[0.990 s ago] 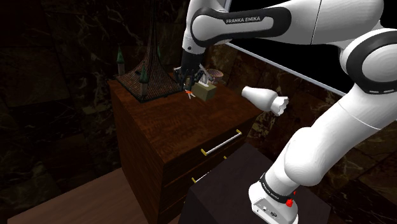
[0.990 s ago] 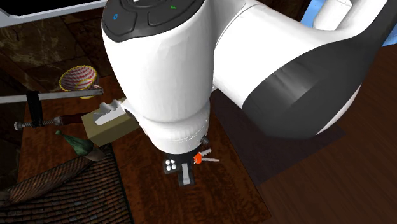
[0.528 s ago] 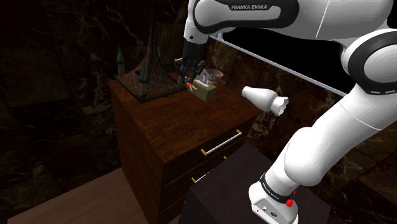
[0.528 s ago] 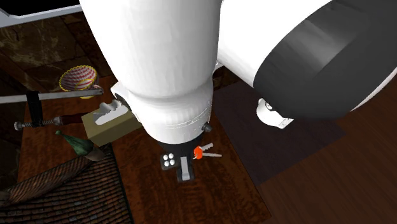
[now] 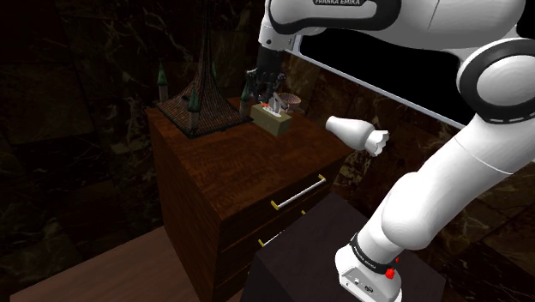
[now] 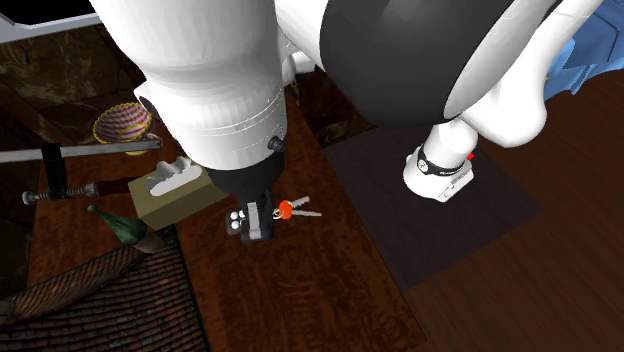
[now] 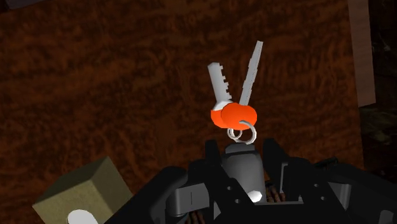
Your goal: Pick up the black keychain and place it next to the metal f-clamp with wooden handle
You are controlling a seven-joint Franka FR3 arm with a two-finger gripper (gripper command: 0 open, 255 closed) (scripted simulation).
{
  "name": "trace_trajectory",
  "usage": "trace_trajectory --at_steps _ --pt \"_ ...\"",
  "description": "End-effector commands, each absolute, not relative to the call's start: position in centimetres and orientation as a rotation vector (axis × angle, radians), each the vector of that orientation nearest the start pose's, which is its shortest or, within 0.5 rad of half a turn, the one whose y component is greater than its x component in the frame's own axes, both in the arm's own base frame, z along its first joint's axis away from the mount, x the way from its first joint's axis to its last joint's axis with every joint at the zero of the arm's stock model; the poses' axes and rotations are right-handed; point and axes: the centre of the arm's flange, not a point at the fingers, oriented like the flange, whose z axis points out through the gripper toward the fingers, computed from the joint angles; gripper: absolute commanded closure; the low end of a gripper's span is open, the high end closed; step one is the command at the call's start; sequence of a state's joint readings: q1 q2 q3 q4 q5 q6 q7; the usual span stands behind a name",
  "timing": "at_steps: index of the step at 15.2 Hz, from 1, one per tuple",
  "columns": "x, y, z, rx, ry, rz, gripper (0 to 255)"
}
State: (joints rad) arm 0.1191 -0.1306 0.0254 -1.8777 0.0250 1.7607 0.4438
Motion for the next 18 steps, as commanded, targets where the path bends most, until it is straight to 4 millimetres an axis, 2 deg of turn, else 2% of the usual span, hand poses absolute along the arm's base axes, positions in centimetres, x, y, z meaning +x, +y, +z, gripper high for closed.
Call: trace_trajectory --at_steps 1,18 --pt "52.7 5.2 56.7 -3.082 0.471 -0.011 255" --pt "59.6 -16.1 56.7 -3.082 0.471 -0.011 255"
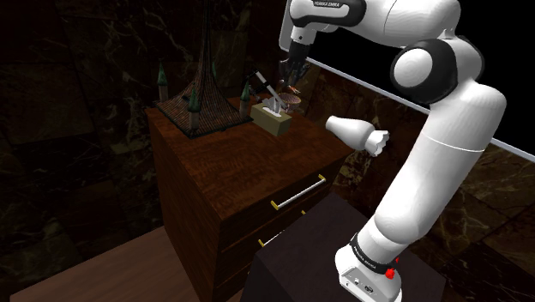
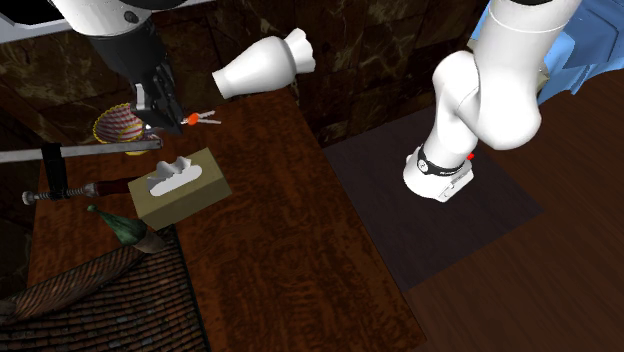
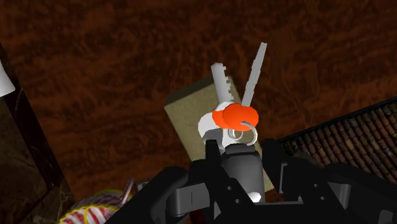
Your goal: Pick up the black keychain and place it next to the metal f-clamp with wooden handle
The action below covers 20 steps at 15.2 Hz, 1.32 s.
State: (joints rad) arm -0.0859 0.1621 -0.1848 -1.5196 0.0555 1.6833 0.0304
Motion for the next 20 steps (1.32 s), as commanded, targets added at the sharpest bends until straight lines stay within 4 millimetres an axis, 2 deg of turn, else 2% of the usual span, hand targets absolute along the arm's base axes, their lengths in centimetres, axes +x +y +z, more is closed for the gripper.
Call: trace_trajectory --at_steps 1,9,20 --pt "60.0 -17.4 56.7 -3.082 0.471 -0.011 255" --pt "63.4 -27.6 56.7 -3.082 0.471 -0.011 255" --pt "63.4 -27.6 50.9 -3.082 0.471 -0.011 255"
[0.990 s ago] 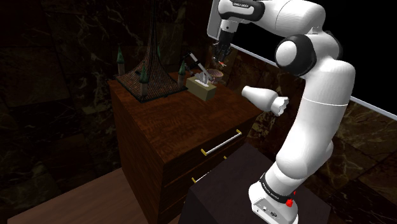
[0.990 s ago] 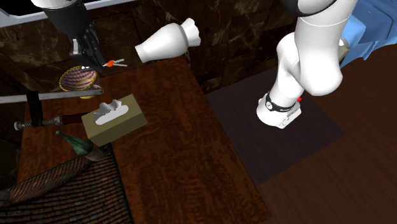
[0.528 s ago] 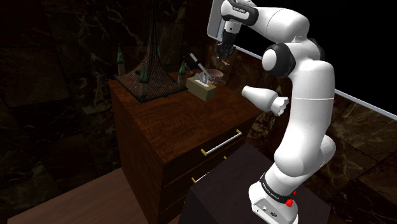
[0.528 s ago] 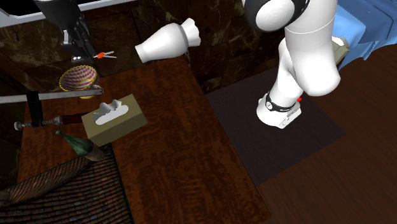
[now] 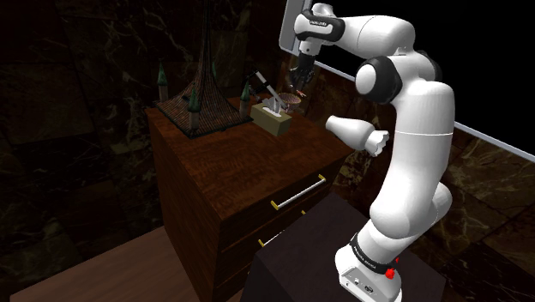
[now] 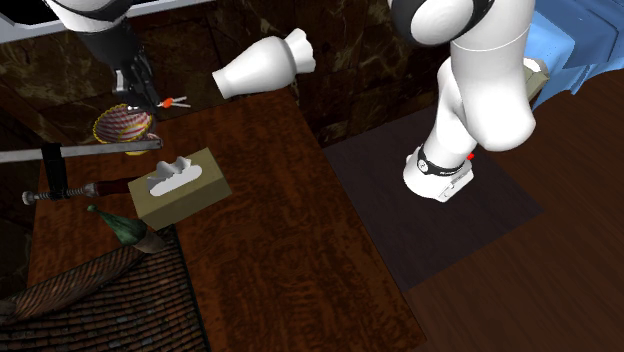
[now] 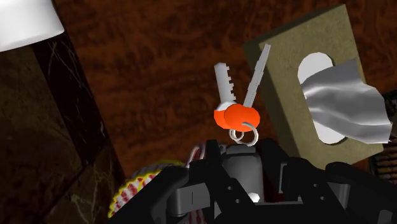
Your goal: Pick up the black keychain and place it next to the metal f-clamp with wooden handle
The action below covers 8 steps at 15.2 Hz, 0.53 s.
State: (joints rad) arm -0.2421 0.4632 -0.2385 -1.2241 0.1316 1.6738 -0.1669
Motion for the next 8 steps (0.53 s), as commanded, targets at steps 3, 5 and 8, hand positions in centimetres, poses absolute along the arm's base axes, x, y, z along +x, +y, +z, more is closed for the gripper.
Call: trace_trajectory --at_steps 3,5,8 --pt "63.4 -27.6 49.3 -3.082 0.471 -0.011 255" --pt "63.4 -27.6 48.3 -3.082 0.471 -0.011 255" --pt "63.4 -27.6 46.7 -3.082 0.471 -0.011 255"
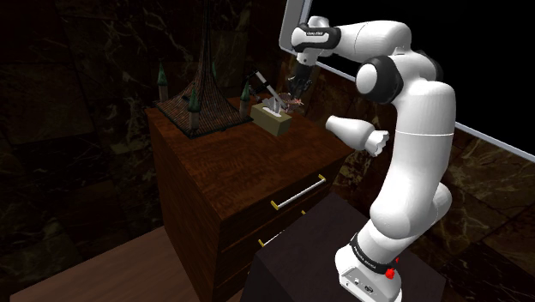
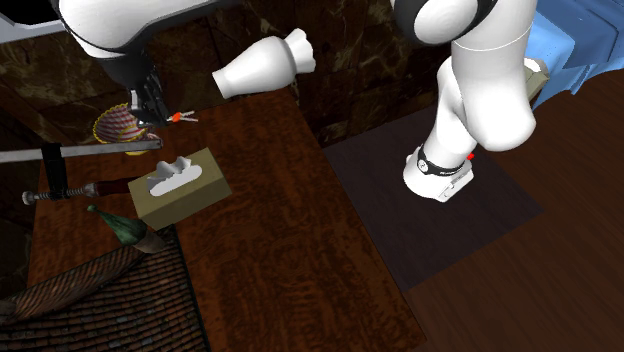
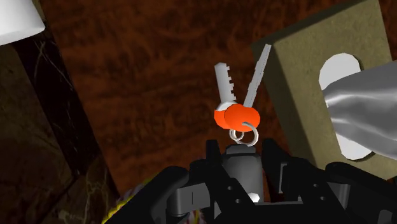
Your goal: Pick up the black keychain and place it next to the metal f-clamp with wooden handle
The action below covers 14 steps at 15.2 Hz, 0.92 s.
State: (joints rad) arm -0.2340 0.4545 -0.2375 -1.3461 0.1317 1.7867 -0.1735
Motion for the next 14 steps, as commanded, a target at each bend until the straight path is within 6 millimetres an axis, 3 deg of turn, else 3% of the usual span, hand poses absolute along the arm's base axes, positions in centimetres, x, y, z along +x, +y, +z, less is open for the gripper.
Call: trace_trajectory --at_steps 1,14 --pt "63.4 -27.6 46.2 -3.082 0.471 -0.011 255" --pt "63.4 -27.6 39.3 -3.082 0.471 -0.011 255"
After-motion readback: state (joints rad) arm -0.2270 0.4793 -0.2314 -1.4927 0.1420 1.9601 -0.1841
